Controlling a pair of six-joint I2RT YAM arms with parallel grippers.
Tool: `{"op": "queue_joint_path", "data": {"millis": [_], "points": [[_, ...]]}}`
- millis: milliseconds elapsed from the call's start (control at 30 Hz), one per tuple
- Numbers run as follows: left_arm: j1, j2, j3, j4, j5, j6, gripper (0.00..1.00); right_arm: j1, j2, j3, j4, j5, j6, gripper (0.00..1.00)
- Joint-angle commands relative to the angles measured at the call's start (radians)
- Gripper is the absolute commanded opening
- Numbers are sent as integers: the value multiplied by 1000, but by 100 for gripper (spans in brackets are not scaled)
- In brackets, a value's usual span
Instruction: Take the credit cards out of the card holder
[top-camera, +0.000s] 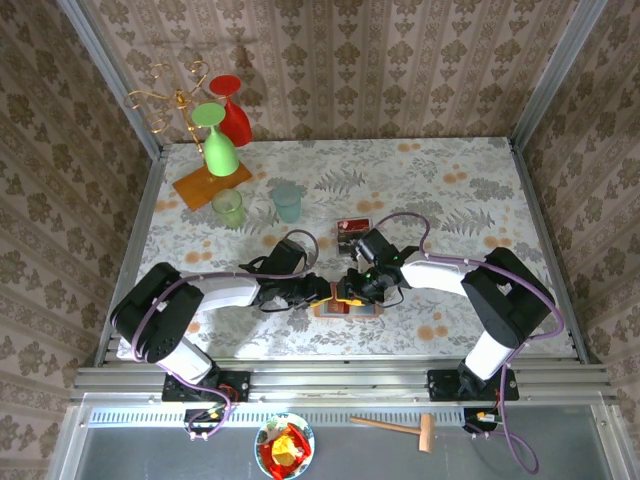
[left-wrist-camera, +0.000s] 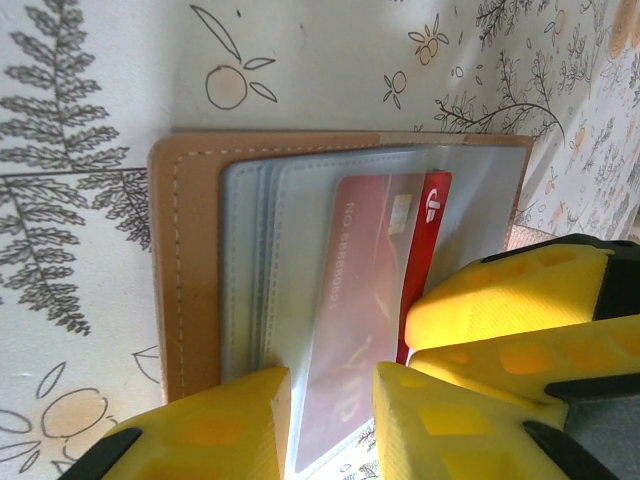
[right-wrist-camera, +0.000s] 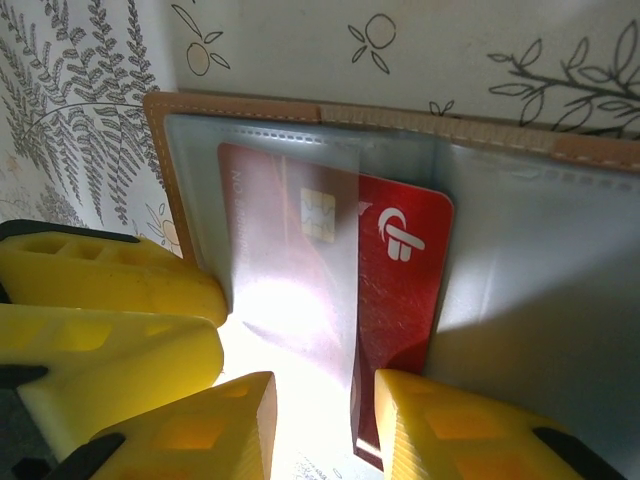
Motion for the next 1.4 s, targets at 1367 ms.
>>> {"op": "queue_joint_path", "data": {"millis": [1367], "points": [[-23,12,54,-79,-34,44,10,-83,-43,-92,110,-61,29,31]]}}
